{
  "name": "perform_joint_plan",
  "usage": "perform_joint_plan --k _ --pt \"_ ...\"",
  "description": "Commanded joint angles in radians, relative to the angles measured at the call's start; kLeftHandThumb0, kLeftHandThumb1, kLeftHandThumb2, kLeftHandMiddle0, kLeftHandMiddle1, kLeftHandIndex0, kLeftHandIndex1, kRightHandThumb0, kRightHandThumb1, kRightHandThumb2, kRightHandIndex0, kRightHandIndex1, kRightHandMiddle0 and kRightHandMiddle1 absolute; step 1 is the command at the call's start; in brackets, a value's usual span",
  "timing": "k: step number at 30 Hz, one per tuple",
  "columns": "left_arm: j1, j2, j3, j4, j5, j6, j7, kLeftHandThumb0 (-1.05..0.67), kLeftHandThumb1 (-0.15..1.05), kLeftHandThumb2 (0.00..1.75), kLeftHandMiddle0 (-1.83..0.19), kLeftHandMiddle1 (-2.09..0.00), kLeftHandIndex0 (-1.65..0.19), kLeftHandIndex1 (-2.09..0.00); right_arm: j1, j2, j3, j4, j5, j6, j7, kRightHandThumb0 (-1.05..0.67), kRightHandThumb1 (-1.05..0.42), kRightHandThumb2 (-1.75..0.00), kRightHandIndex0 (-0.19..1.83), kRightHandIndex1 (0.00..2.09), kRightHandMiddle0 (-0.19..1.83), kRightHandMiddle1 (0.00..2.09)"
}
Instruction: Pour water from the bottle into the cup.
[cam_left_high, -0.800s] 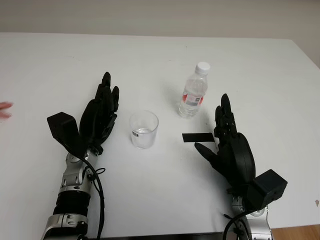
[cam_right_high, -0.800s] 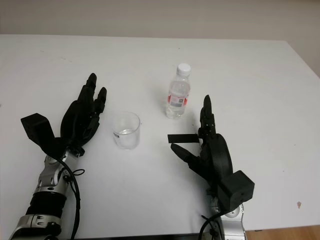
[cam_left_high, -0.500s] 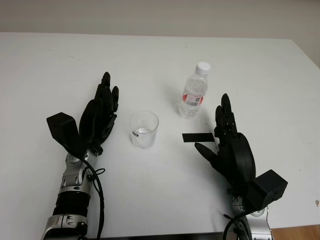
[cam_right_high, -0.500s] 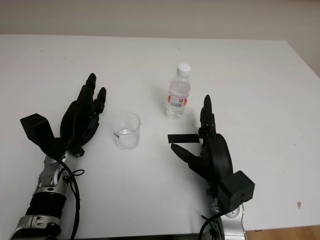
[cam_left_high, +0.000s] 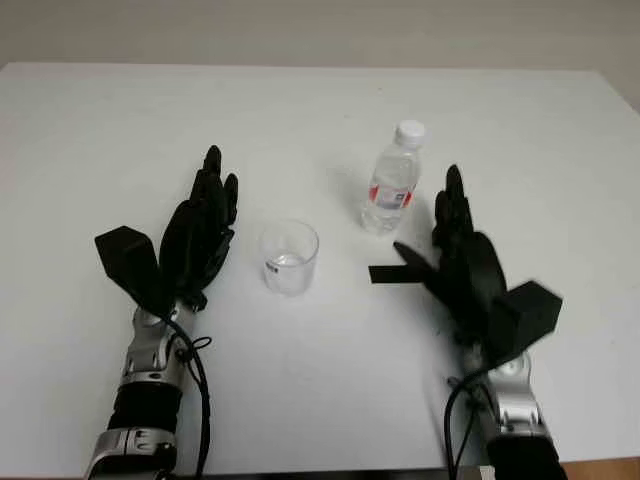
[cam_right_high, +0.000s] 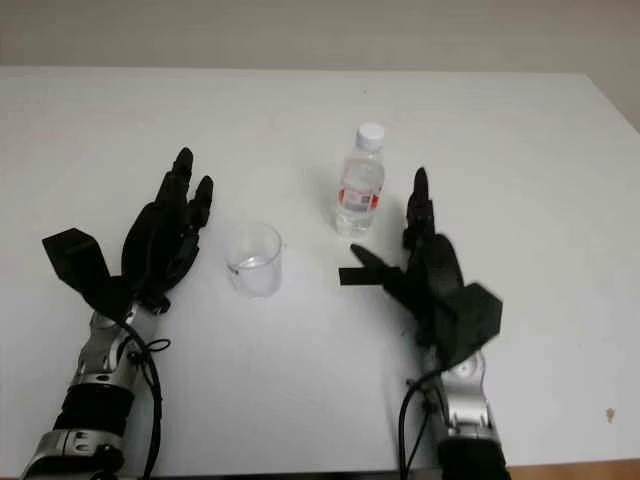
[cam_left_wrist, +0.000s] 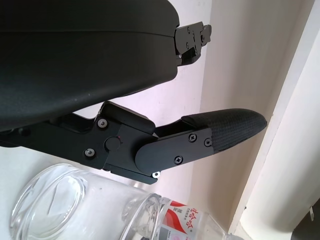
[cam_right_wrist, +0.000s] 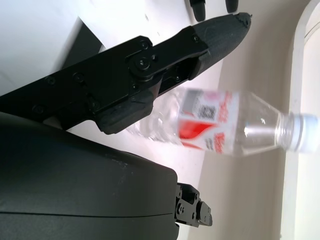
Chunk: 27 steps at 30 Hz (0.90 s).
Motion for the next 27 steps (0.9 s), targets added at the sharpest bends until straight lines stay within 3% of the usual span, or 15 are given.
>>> perform_joint_plan --k 1,8,19,24,27 --pt "0.013 -0.005 -0.002 -0.005 0.002 -0.004 0.005 -0.84 1.05 0.69 0.16 -0.05 0.19 -0.05 -0.061 -0.015 -0.009 0.063 0.005 0.004 0.009 -0.95 -0.90 -0.04 -0.19 0.00 -0.19 0.00" --pt "0.023 -0.003 -0.001 -0.009 0.006 -0.018 0.014 -0.83 1.05 0.70 0.16 -0.05 0.19 -0.05 -0.220 -0.024 0.004 0.272 -0.029 -0.022 0.020 -0.96 -0.88 -0.04 -0.19 0.00 -0.19 0.00" --pt "0.003 -0.011 -0.001 0.020 -0.002 -0.026 0.012 -0.83 1.05 0.69 0.16 -0.05 0.19 -0.05 -0.303 -0.052 0.067 0.376 -0.114 -0.047 0.045 -1.04 -0.91 -0.06 -0.19 0.00 -0.19 0.00" --pt "-0.005 -0.016 -0.001 0.033 -0.006 -0.033 0.007 -0.84 1.05 0.69 0.17 -0.05 0.19 -0.04 -0.342 -0.041 0.070 0.412 -0.092 -0.058 0.108 -0.97 -0.87 -0.04 -0.19 0.00 -0.19 0.00" --pt "-0.005 -0.017 -0.002 0.035 -0.002 -0.038 0.011 -0.84 1.05 0.69 0.17 -0.05 0.19 -0.03 -0.357 -0.012 0.065 0.438 -0.097 -0.094 0.045 -0.87 -0.84 -0.04 -0.14 0.03 -0.14 0.03"
